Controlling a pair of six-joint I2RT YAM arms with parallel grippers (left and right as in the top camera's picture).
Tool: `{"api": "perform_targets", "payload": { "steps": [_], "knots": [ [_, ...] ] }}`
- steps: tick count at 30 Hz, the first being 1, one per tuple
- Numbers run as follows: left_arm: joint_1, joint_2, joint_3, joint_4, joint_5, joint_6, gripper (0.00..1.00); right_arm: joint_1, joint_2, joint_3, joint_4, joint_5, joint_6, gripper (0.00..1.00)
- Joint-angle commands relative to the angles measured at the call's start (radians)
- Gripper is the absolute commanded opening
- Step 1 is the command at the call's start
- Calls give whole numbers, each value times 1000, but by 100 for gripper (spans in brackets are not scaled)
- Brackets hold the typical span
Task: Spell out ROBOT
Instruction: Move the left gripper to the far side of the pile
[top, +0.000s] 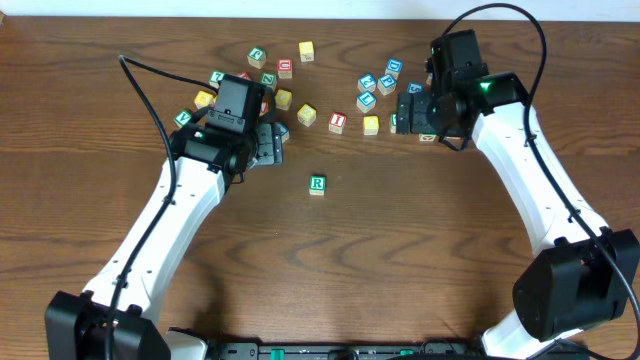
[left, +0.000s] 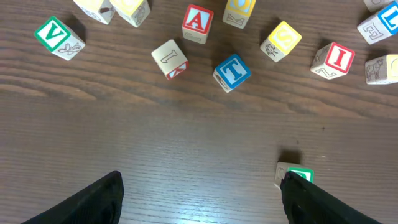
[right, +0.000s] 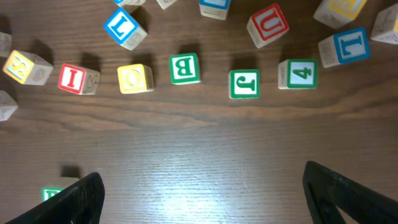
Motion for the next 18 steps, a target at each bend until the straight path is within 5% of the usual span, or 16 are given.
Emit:
{"api": "perform_targets", "payload": {
  "steps": [1,18],
  "knots": [
    [11,-14,18,4,-14,21,80,2,1,18,-9,58,-15,97],
    [11,-13,18,19,-14,36,80,2,2,18,-3,91,-14,99]
  ]
}}
